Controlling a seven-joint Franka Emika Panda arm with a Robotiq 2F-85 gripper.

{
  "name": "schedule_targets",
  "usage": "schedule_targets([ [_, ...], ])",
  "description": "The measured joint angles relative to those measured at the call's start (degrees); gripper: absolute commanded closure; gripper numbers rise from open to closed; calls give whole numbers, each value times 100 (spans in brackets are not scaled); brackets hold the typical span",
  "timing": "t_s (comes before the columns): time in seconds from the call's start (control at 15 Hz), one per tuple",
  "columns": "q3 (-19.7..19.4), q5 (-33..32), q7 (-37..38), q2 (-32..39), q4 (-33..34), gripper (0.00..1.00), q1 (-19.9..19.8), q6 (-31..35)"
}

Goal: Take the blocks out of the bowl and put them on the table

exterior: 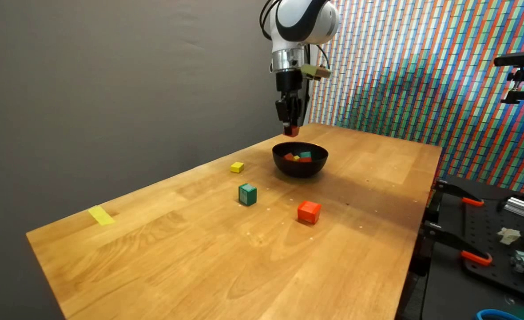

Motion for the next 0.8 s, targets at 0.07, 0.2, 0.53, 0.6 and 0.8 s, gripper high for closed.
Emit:
schedule_targets([
  [0.07,-13,51,9,-294,-230,82,-46,-69],
  [0.2,-67,354,85,-827,-777,82,-176,-338],
  [0.53,-529,485,858,-1377,-2259,82,-312,-258],
  [0.6,-625,483,1065,-1372,-2508,82,-317,-88],
  [0.8,-848,483,1705,-1259,-3135,71,-324,627],
])
